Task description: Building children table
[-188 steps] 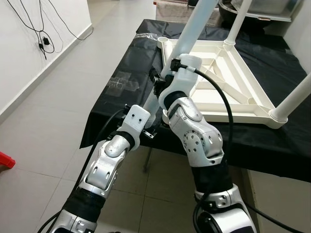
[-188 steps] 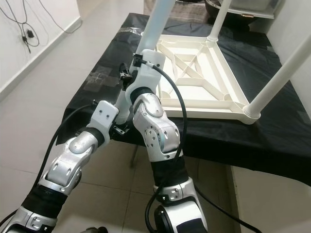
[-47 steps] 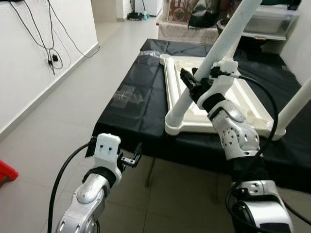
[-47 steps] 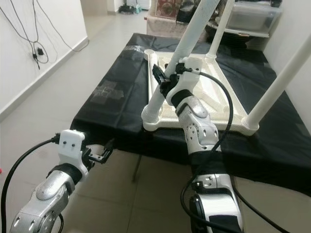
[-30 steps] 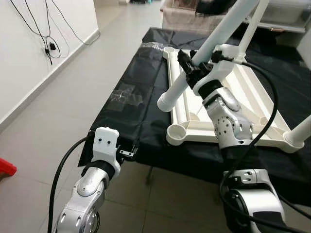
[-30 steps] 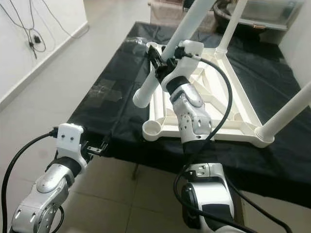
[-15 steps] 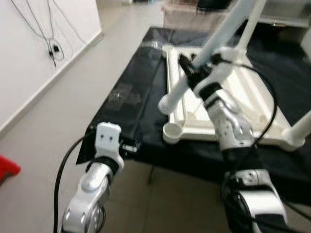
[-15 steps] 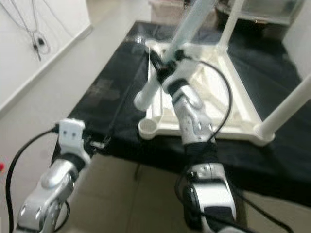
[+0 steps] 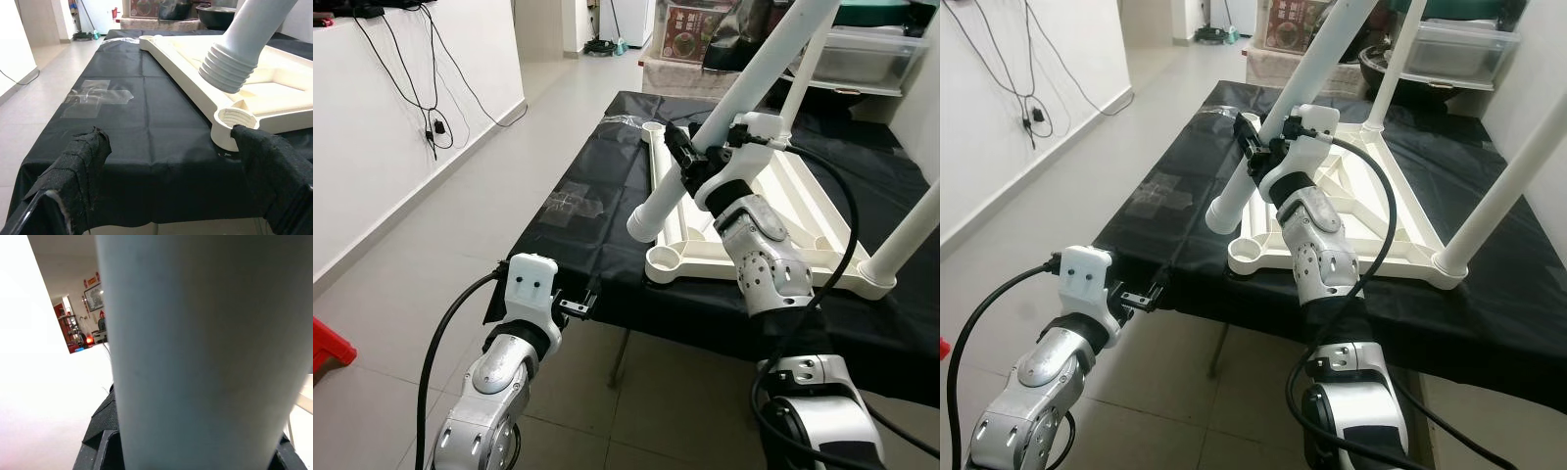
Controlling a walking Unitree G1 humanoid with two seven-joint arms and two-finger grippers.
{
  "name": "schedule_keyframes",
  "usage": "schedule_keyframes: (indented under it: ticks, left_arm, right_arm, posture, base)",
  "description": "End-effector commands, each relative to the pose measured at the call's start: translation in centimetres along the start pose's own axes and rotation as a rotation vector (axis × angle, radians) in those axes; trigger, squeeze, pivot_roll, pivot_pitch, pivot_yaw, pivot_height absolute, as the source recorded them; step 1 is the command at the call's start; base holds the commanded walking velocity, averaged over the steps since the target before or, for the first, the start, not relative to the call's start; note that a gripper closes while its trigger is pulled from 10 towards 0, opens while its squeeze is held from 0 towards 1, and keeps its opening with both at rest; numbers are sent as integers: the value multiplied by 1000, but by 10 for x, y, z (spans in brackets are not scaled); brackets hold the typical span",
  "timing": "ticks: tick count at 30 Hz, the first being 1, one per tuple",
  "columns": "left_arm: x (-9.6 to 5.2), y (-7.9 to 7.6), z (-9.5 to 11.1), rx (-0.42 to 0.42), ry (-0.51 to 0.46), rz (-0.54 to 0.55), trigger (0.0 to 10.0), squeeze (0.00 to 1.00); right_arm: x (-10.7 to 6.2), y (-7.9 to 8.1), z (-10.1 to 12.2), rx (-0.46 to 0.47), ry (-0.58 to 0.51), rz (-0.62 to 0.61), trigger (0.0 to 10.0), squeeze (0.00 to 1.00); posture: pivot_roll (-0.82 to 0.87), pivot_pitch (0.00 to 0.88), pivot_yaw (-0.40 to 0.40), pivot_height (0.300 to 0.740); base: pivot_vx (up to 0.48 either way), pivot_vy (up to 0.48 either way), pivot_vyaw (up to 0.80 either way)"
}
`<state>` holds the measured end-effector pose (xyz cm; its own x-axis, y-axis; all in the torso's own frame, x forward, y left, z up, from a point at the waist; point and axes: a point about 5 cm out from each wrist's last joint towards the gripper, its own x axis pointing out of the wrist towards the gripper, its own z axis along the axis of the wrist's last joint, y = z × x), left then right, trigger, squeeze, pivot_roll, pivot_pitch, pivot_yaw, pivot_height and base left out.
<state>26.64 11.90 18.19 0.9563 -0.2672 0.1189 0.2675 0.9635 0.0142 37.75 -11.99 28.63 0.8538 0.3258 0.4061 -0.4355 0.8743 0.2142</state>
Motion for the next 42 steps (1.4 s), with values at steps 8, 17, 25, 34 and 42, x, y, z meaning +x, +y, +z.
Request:
schedule_keyframes:
  ticks: [8, 17, 25, 34, 42]
  left_arm:
    - [0, 0, -3, 12, 9, -12, 10000, 0]
    - [0, 1, -3, 17, 10, -17, 10000, 0]
    - [-2, 0, -5, 17, 13, -21, 10000, 0]
    - [-3, -2, -6, 10, 13, -24, 10000, 0]
    - [-3, -1, -8, 6, 21, -11, 10000, 0]
  right_arm:
    - [0, 4, 3, -15, -28, 13, 10000, 0]
    - [0, 4, 2, -11, -27, 7, 10000, 0]
    - [-2, 4, 2, -20, -29, 6, 10000, 0]
    - [-2, 4, 2, -26, -32, 14, 10000, 0]
    - [-2, 3, 4, -36, -36, 13, 10000, 0]
  posture:
    - [90, 135, -47, 740]
    - [90, 136, -46, 740]
    - [90, 116, -44, 740]
    - [89, 108, -45, 740]
    - [89, 104, -44, 740]
  base:
    - [188, 0, 0]
    - [263, 0, 0]
    - [266, 0, 0]
    - [236, 0, 0]
    - [0, 0, 0]
